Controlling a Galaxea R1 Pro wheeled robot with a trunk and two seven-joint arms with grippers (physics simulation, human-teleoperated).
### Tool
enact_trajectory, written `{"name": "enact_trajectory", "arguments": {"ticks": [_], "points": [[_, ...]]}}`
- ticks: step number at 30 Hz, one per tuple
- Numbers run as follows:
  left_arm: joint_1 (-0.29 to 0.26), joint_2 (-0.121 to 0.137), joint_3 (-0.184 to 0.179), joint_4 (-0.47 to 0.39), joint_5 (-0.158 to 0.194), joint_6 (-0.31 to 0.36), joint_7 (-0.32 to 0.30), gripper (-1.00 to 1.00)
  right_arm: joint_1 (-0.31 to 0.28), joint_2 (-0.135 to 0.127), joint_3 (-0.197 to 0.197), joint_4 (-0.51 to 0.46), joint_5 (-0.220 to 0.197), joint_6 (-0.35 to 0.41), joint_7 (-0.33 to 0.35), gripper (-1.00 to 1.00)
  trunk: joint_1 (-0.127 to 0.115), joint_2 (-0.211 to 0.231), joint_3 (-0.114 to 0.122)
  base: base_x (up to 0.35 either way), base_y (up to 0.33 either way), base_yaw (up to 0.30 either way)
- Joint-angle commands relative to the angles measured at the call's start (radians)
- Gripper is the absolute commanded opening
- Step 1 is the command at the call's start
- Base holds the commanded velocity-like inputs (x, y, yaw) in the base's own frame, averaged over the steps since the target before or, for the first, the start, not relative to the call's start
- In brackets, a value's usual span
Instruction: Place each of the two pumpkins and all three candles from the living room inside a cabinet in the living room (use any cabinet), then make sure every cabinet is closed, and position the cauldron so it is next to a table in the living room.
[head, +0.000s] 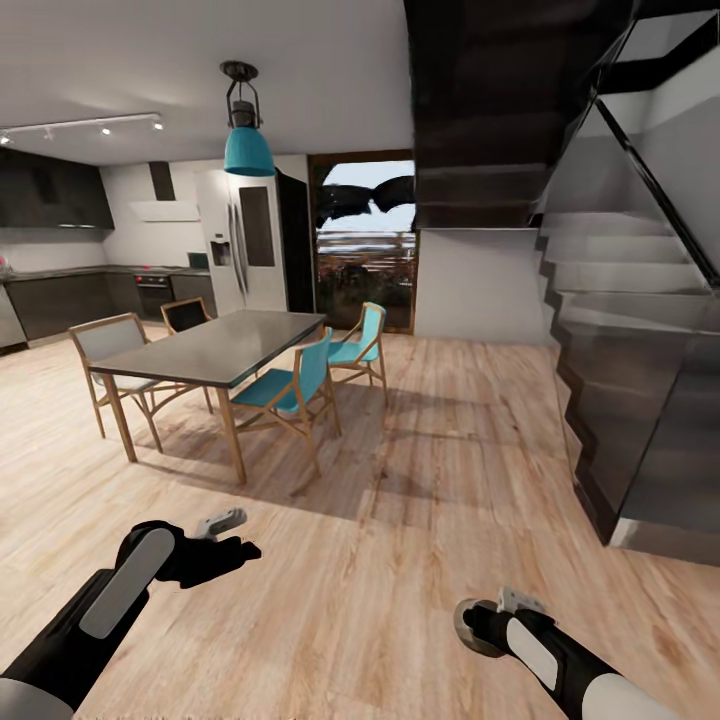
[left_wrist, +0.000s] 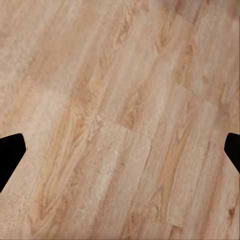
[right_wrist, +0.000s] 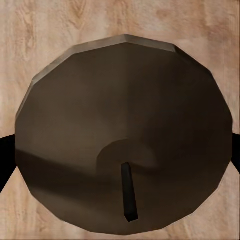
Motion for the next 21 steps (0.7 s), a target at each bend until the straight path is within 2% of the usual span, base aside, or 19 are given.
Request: {"name": "enact_trajectory", "arguments": {"ticks": [1,8,12,21], "points": [[-0.001,0.000,-0.002,-0.001,0.010,0.000,0.010,1.00,0.000,-0.002,0.008,-0.004,-0.009,0.003,-0.009,-1.00,0.000,-0.001,-0.001,0.000,0.000,0.287],[-0.001,0.000,-0.002,0.000,0.010,0.000,0.010,1.00,0.000,-0.002,0.008,-0.004,-0.009,0.003,-0.010,-1.00,0.000,-0.001,-0.001,0.000,0.000,0.287],[-0.001,0.000,0.028,0.000,0.010,0.000,0.010,1.00,0.000,-0.002,0.008,-0.004,-0.009,0.003,-0.010,-1.00,0.000,-0.001,-0.001,0.000,0.000,0.287],[0.000,0.000,0.040,0.000,0.010,0.000,0.010,1.00,0.000,-0.002,0.008,-0.004,-0.009,0.003,-0.009,-1.00,0.000,-0.001,-0.001,0.000,0.000,0.287]]}}
